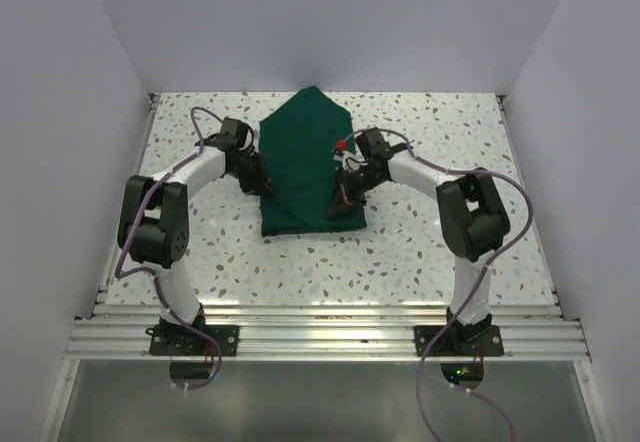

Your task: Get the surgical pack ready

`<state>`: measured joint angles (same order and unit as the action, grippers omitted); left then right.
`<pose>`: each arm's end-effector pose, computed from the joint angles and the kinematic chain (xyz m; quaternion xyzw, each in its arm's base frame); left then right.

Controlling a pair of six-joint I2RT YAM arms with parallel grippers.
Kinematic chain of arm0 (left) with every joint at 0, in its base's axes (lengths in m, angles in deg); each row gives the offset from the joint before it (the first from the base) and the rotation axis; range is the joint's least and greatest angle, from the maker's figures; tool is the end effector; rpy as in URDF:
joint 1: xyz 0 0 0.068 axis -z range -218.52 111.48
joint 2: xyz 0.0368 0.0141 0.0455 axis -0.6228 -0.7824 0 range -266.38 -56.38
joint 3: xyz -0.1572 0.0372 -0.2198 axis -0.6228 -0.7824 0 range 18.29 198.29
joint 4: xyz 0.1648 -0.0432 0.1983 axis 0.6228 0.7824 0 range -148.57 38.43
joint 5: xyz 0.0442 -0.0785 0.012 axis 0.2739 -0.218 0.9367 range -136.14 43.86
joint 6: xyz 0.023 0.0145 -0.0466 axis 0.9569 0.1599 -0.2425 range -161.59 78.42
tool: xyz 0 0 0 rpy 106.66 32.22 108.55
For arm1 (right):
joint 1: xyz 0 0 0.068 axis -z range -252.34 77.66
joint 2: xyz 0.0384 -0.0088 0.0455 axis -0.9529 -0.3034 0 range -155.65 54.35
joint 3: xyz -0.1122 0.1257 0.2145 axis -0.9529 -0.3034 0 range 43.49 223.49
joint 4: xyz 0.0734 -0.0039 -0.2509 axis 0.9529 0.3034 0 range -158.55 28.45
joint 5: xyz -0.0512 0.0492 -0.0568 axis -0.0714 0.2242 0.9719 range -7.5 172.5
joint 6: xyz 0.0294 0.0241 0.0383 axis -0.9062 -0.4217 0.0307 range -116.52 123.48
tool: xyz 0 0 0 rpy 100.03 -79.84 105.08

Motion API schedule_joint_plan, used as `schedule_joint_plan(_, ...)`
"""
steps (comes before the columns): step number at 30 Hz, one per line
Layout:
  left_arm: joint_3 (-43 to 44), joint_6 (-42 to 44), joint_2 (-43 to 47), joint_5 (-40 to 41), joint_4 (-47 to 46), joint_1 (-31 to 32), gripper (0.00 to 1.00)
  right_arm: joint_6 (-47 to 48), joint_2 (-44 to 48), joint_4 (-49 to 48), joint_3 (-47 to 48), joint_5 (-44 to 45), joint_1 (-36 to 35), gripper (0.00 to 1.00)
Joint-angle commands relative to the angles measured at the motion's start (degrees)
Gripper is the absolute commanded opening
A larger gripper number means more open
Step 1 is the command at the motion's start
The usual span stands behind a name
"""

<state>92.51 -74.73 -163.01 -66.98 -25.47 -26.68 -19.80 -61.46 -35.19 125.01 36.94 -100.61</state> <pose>0.3683 -0.0901 0.1881 -0.1400 0.9517 -0.2431 0.1251 0.3480 0.2161 0.1711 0.1143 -0.9004 -0.4197 0.0043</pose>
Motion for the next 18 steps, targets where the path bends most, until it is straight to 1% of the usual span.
schedule_joint_plan(1,0.66,3.26,0.28,3.17,0.20,-1.29,0.00,1.58,7.61,-0.49,-1.80,1.61,5.14,0.00)
schedule_joint_plan(3,1.98,3.53,0.72,3.09,0.65,-1.38,0.00,1.32,9.54,-1.11,-2.06,2.75,6.64,0.00)
schedule_joint_plan(5,2.95,3.53,1.95,2.74,-0.05,-1.29,0.00,0.44,9.64,-2.16,-0.06,5.38,8.40,0.00)
schedule_joint_plan(7,5.05,3.44,2.57,2.30,-1.63,-1.46,0.00,-1.05,7.98,-5.84,1.71,5.92,9.46,0.00)
schedule_joint_plan(9,7.07,3.00,2.39,1.33,-3.47,-1.81,0.03,-3.25,5.96,-8.39,4.96,8.11,10.25,0.00)
schedule_joint_plan(10,7.78,2.91,1.69,1.07,-5.22,-2.08,0.04,-3.86,2.90,-10.58,6.19,8.64,10.34,0.00)
schedule_joint_plan(13,10.24,1.95,-1.02,0.36,-9.00,-3.39,0.06,-5.89,-2.21,-13.41,12.25,8.65,11.30,0.00)
schedule_joint_plan(14,10.86,1.77,-2.17,-0.51,-9.80,-3.75,0.06,-5.89,-5.71,-13.33,16.09,8.56,11.57,0.00)
schedule_joint_plan(18,15.86,0.10,-9.71,-3.85,-12.52,-6.56,0.04,-6.41,-13.55,-13.59,24.56,6.11,14.11,0.00)
